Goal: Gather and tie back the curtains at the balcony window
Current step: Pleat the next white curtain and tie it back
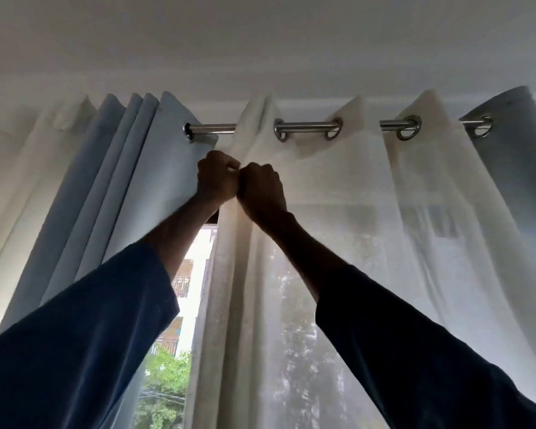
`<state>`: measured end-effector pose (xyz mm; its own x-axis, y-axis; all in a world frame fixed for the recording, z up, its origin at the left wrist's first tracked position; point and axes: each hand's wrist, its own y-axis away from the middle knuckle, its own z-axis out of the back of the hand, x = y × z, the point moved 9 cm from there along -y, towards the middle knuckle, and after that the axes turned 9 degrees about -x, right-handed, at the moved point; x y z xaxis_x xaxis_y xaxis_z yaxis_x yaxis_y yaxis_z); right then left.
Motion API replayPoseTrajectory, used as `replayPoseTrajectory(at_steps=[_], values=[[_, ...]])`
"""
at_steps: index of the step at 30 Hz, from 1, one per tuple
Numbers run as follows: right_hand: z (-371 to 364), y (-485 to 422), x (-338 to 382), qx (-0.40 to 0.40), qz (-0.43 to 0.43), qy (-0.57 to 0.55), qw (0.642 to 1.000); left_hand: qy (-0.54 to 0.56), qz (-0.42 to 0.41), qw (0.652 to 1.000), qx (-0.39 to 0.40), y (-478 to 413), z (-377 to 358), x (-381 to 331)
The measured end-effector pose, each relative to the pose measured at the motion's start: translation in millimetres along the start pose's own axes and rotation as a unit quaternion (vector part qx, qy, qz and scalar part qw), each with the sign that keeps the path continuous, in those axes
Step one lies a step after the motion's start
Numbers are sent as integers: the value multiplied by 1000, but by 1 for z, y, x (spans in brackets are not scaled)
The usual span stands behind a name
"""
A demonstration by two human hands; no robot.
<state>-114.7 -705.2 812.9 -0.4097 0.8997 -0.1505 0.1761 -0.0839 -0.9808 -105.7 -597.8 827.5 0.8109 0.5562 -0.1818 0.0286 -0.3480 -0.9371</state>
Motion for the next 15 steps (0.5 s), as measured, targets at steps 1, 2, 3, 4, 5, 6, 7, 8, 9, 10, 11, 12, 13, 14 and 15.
replayPoseTrajectory(at_steps=[1,2,3,4,5,6,7,8,9,10,11,12,13,14,15], values=[[-3,3,-2,8,9,4,1000,12,24,1000,1,-1,2,5],[-5,7,-7,16,14,6,1000,32,60,998,2,1,2,9],[-3,13,-14,18,10,-3,1000,39,88,995,0,5,0,9],[1,19,-22,11,0,-26,1000,39,101,994,6,11,-5,5],[9,25,-28,-3,-4,-57,998,29,93,995,17,17,-12,-4],[18,32,-32,-13,4,-86,996,10,76,997,26,22,-21,-12],[25,40,-36,-5,13,-109,994,-16,65,997,26,27,-25,-19],[28,49,-43,20,6,-132,991,-43,63,997,25,31,-29,-22],[33,58,-53,37,-13,-142,989,-65,65,996,20,36,-32,-24],[48,64,-65,6,-20,-121,992,-81,62,995,13,38,-33,-24],[74,68,-79,-73,-12,-69,995,-87,60,994,5,41,-33,-24],[104,71,-95,-172,-1,-9,985,-86,50,995,-10,44,-33,-25],[129,73,-113,-239,-10,48,970,-84,34,996,-26,46,-31,-26],[147,72,-135,-256,-49,98,961,-86,14,995,-42,49,-31,-28],[155,68,-161,-226,-111,131,959,-89,-7,994,-56,53,-29,-30]])
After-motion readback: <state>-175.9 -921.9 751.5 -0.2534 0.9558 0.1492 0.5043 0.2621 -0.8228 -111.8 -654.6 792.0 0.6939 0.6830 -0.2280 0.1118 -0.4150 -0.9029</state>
